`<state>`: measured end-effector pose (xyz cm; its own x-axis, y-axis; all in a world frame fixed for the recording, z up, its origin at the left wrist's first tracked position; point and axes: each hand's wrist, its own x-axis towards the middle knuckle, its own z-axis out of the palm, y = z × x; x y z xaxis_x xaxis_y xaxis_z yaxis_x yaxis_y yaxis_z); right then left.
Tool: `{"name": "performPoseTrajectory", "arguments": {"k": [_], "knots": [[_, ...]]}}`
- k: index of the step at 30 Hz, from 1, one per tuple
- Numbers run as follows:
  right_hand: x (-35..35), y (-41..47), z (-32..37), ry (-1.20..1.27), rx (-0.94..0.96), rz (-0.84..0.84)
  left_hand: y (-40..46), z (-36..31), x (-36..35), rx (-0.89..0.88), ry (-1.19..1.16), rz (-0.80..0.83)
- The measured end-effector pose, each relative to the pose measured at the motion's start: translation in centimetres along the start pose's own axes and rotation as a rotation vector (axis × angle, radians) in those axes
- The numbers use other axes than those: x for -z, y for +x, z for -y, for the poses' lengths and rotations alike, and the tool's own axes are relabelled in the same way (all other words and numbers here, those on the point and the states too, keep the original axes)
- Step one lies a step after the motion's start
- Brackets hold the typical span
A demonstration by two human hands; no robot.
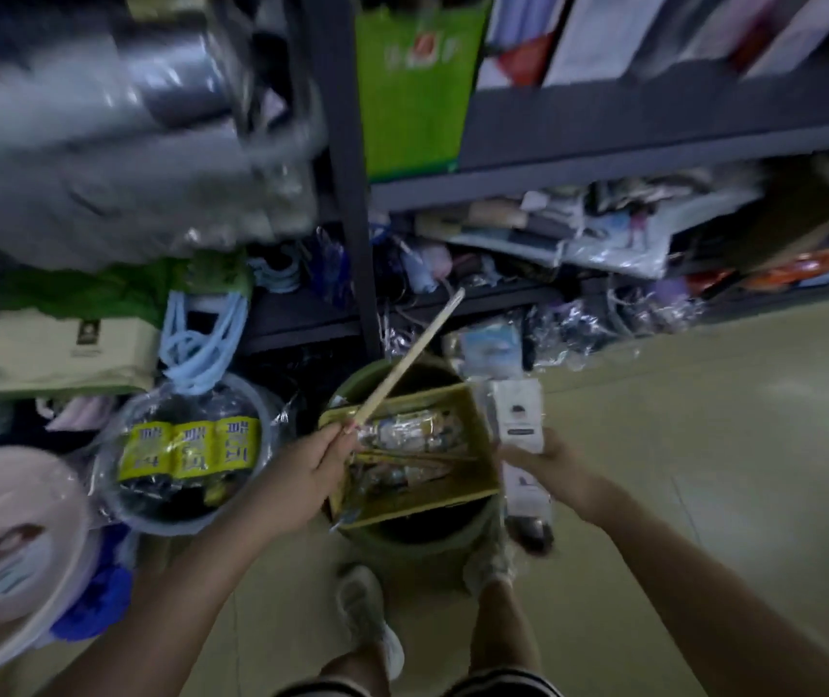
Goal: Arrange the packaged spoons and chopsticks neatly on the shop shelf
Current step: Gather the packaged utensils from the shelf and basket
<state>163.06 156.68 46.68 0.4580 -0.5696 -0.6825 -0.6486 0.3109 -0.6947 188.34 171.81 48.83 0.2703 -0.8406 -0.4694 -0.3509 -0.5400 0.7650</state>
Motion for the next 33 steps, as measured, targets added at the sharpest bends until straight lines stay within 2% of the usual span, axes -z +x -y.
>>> {"name": "performPoseTrajectory", "arguments": {"k": [3,5,7,11,16,20,22,24,26,29,30,33], "knots": [[1.8,-5.9,2.8,0.433,0.042,-0.063,-1.2,-6.3,-0.7,-0.126,-0.090,0.060],[3.1,-8.8,4.9,0.640,0.107,-0.073,-1.5,-10.7,-2.0,-0.161,-0.159,0.124],[4.7,-10.9,6.9,0.759,0.189,-0.088,-1.5,-15.1,-3.8,-0.204,-0.219,0.167],[8.9,-13.2,9.9,0.865,0.363,-0.112,-1.4,-23.2,-7.9,-0.332,-0.160,0.124],[15.5,-14.3,10.2,0.791,0.485,-0.294,-1.0,-30.6,-12.7,-0.389,-0.275,0.220],[21.0,-15.1,9.2,0.777,0.530,-0.142,-0.3,-35.1,-15.9,-0.392,-0.190,0.170],[23.4,-15.5,8.9,0.718,0.529,-0.070,0.2,-36.6,-17.5,-0.385,-0.148,0.090],[25.4,-15.9,9.2,0.568,0.513,-0.070,0.6,-38.0,-18.6,-0.414,-0.051,-0.005],[27.5,-16.1,10.2,0.390,0.520,-0.230,1.3,-39.5,-18.7,-0.455,0.119,-0.148],[30.8,-16.4,12.9,0.186,0.599,-0.621,2.6,-41.8,-17.5,-0.486,0.384,-0.321],[31.5,-16.6,13.9,0.162,0.666,-0.643,3.1,-42.5,-17.0,-0.510,0.439,-0.370],[32.6,-16.6,16.8,0.065,0.842,-0.520,4.8,-45.3,-16.1,-0.594,0.519,-0.495]]}}
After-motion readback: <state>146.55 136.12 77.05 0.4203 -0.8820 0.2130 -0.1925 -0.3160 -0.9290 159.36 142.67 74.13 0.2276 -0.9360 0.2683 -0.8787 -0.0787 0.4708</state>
